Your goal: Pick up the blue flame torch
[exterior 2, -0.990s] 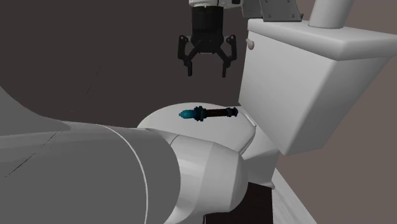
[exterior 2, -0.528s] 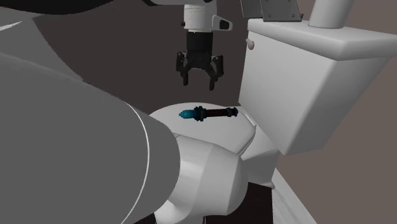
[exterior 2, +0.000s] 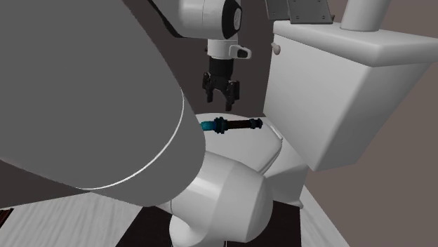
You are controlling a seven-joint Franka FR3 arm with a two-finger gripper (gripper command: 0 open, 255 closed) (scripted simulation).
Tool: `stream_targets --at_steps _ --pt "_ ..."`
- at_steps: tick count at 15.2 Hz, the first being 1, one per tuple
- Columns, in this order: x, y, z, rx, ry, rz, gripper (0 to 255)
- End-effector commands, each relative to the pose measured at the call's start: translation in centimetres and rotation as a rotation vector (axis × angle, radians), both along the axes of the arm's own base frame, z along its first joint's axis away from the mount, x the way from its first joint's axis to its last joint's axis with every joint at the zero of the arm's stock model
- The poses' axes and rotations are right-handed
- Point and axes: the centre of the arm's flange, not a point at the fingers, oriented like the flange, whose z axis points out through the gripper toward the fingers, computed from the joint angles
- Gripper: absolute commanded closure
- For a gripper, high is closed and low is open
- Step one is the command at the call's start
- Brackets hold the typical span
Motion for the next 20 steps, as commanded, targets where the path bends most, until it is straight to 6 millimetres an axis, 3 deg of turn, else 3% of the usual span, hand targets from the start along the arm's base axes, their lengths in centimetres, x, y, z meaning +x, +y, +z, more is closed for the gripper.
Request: stream_targets --at_steps 1,11,20 --pt "1.9 -0.1 -2.0 0.001 -0.011 -0.09 0" --pt "10.5 -2.0 -10.8 0.002 -0.051 -0.515 0" --pt "10.8 -2.1 -15.1 0.002 -0.053 -0.53 0"
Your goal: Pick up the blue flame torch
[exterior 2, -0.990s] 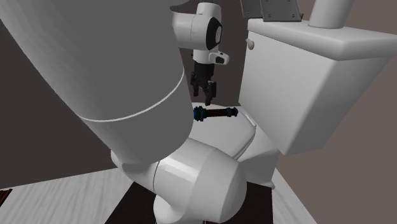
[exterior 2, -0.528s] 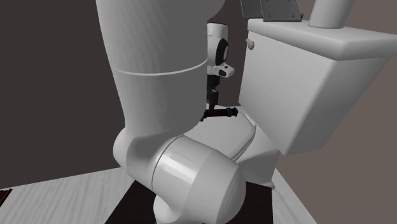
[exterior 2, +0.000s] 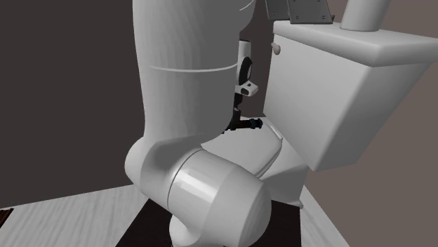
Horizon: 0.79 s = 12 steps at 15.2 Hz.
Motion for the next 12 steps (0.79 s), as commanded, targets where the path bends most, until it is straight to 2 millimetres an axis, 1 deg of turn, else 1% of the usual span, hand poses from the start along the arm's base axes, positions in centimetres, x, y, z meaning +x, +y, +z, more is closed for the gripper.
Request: stream_targets --at_steps 1,2,10,11,12 --pt "0.07 -0.08 -0.37 0.0 -0.001 0.0 0" --pt "0.06 -0.09 -0.39 0.0 -0.001 0.0 255" --pt "0.08 -0.09 -0.43 0.0 -0.001 0.0 255" --pt "0.07 -0.08 -0.37 0.0 -0.001 0.0 255" --pt "0.07 -0.08 0.15 0.0 -0.001 0.0 255"
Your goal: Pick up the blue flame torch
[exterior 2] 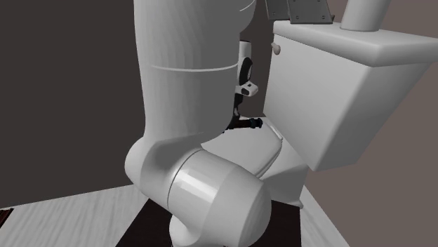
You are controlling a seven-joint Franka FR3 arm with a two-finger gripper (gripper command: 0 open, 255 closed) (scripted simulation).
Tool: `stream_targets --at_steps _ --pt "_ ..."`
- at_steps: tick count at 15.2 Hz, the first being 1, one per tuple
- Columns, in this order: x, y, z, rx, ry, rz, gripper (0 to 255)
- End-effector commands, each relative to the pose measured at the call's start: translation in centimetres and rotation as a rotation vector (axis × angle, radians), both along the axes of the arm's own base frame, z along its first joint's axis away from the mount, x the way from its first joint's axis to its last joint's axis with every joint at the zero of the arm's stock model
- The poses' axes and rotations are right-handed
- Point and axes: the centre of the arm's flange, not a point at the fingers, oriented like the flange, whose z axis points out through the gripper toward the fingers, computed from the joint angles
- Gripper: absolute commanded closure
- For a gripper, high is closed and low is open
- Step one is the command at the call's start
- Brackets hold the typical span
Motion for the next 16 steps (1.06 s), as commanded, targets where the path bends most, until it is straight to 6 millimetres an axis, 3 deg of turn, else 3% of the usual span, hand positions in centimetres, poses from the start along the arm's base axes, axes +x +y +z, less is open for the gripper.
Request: stream_targets --at_steps 1,14,16 --pt "0.0 0.0 0.8 0.0 0.0 0.0 255" --pt "0.0 0.0 7.7 0.0 0.0 0.0 255" --pt "0.0 0.0 7.8 0.0 0.0 0.0 255"
